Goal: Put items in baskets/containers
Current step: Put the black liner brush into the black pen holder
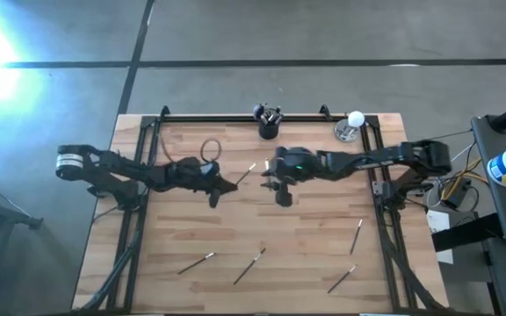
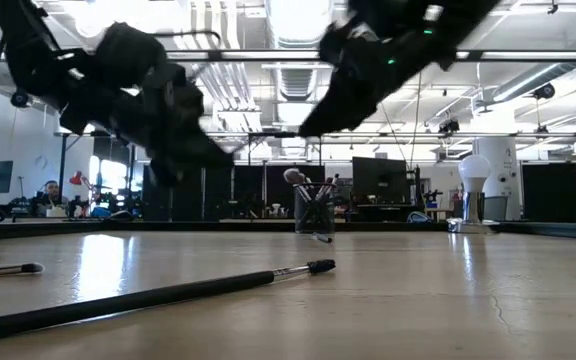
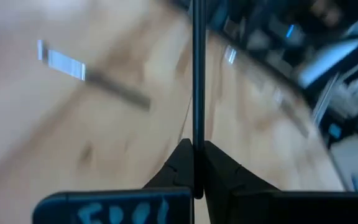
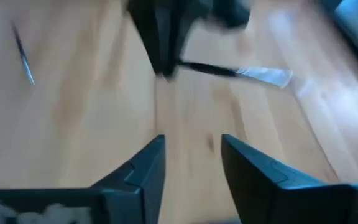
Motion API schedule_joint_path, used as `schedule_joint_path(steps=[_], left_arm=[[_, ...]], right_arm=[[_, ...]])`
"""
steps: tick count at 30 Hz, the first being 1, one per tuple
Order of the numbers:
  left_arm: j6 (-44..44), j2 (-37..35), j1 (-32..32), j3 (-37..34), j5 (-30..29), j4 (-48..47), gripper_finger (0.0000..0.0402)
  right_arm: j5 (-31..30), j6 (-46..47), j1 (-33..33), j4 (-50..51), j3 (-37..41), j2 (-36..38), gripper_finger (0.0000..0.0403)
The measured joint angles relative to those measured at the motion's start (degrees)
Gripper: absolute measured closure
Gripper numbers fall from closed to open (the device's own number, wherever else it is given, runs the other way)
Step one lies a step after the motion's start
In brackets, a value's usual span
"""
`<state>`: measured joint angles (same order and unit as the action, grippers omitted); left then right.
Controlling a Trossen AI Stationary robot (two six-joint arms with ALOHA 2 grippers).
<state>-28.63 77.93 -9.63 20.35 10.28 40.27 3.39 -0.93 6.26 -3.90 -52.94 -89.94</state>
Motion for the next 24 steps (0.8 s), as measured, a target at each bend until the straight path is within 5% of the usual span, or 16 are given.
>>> schedule_joint_path(steps=[5,9,24], left_arm=[[3.69,-0.02,-0.01,-0.56,-3.19,10.51,0.0393],[7.48,-0.02,0.01,2.16,-3.84,11.72,0.0393],[13.02,-0.04,0.05,5.72,-4.00,10.13,0.0393]], right_arm=[[-0.81,15.27,0.87,-33.19,13.59,2.84,0.0217],[-1.22,21.18,1.71,-51.83,17.08,0.63,0.0209],[-2.10,19.98,2.84,-54.95,7.28,-4.08,0.0255]])
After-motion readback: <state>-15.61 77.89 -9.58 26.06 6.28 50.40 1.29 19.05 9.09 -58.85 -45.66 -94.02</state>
